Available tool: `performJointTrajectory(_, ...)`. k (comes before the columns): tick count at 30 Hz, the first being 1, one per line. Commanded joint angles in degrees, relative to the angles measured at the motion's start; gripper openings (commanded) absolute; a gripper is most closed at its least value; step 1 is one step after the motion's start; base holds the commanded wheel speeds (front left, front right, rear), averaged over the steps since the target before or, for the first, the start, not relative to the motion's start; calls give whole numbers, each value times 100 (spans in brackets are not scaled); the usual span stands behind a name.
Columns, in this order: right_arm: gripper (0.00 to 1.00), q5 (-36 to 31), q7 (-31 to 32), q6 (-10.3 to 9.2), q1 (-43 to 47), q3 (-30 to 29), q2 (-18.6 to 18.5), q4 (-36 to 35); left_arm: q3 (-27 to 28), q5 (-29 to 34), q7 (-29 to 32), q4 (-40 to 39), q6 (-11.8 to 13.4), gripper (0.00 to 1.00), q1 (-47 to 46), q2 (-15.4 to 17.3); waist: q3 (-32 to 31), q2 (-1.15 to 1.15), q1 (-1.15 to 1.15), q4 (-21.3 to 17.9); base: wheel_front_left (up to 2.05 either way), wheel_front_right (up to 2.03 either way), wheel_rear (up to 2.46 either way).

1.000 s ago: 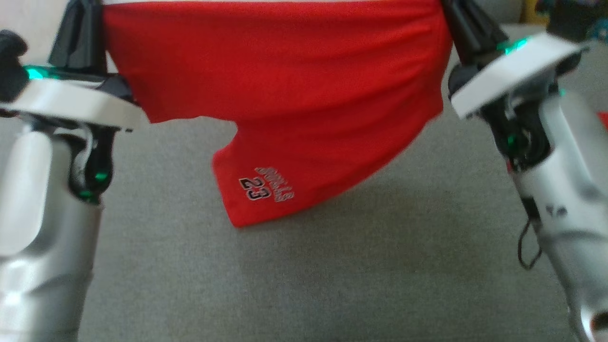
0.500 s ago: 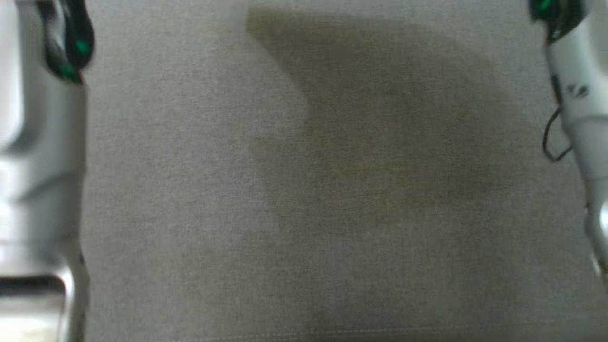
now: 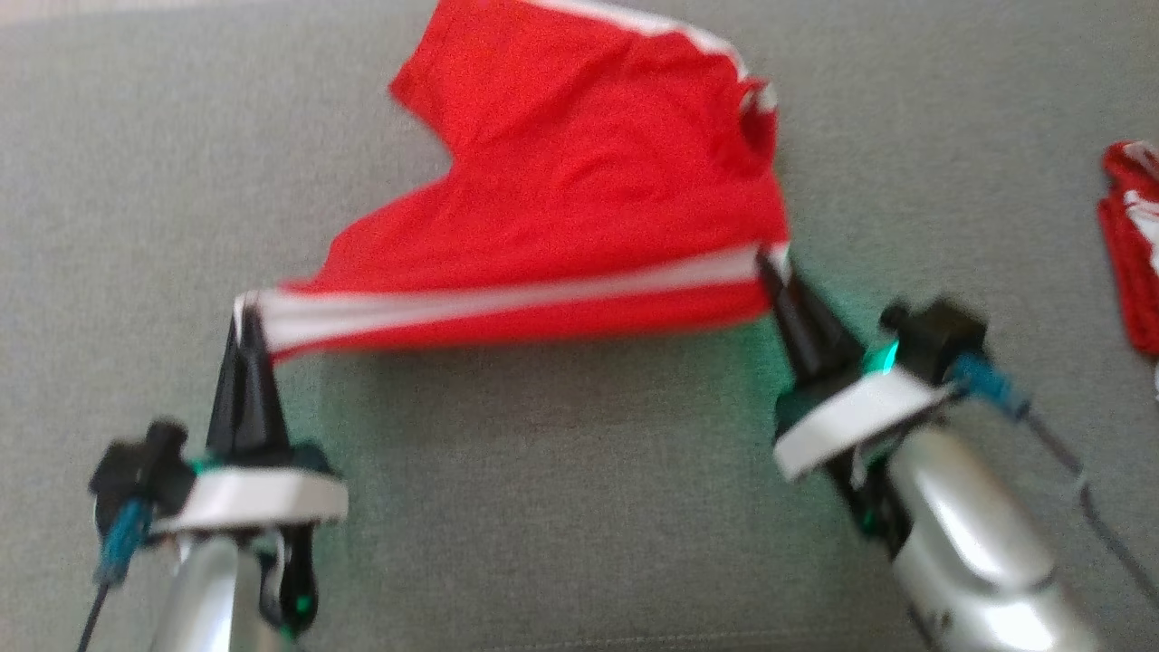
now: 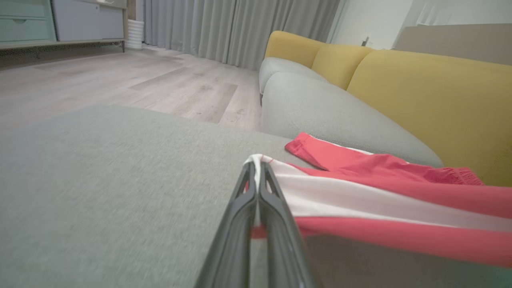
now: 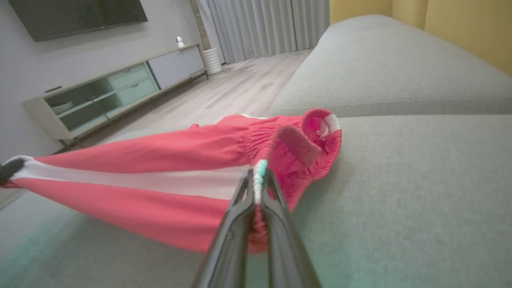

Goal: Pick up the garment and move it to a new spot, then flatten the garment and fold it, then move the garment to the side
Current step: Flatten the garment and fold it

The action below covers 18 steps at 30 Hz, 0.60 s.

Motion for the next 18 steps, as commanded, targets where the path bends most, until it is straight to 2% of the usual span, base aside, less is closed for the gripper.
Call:
performJointTrajectory(1,0,51,-36,19,108,-8,102,-300,331,30,-29,-217,-16,0,14,69,-199,0,1,-69,0,0,0)
performJointTrajectory(5,0,94,-36,19,639,-17,232,-457,430,11,-29,-209,-43,0,506,30,-476,0,1,-131,0,0,0)
performJointTrajectory(10,0,288,-36,19,1476,13,356,-629,181,-202,-29,-192,20,0,1388,23,-1069,0,1,-179,0,0,0)
performJointTrajectory(14,0,401,-37,19,1999,105,290,-720,123,-235,-29,-290,85,0,1917,23,-1358,0,1,-220,0,0,0)
performJointTrajectory(18,0,548,-37,19,2306,54,208,-925,196,-274,-29,-529,121,0,2164,22,-1395,0,1,-283,0,0,0)
